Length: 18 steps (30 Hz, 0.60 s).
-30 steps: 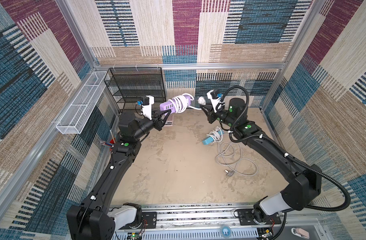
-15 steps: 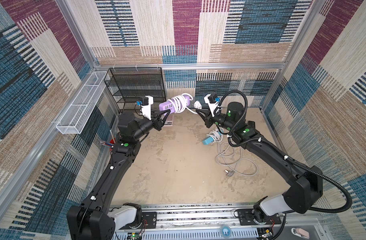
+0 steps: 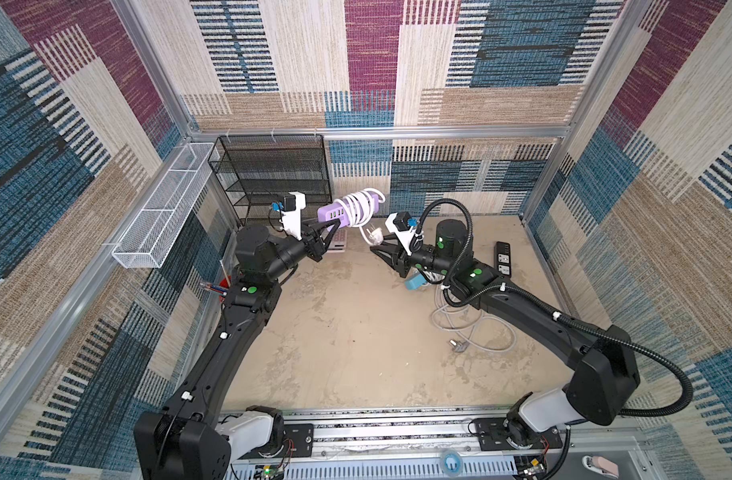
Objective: Unwrap the cord wrapped around the power strip
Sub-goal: Remove the plug from the socket.
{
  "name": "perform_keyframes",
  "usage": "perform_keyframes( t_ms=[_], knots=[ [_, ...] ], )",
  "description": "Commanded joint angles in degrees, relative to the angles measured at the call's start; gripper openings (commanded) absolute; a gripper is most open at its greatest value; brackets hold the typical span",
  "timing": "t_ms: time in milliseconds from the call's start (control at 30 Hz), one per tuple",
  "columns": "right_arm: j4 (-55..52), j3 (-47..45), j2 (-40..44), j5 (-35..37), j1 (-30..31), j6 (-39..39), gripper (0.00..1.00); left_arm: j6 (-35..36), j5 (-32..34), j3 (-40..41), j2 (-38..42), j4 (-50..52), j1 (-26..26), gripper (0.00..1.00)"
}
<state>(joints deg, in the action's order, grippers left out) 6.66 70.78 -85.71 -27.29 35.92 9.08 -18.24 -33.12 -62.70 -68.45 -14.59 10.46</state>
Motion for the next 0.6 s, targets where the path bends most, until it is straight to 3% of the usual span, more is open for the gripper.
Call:
perform_keyframes(
  t_ms=[0, 167, 567],
  knots=[
    [4.0, -1.2, 1.3, -0.9, 0.0, 0.9, 0.99, -0.8, 0.4, -0.1, 0.6, -6.5, -0.2, 0.00],
    [4.6, -2.3, 2.9, -1.2, -1.9, -0.4, 0.99, -1.8, -2.5, -0.2, 0.8, -7.6, -0.5, 0.00],
    [10.4, -8.6, 7.9, -7.7, -13.9, -6.5, 0.98, -5.1, -7.1, -1.1, 0.2, -10.4, -0.9, 0.00]
  ],
)
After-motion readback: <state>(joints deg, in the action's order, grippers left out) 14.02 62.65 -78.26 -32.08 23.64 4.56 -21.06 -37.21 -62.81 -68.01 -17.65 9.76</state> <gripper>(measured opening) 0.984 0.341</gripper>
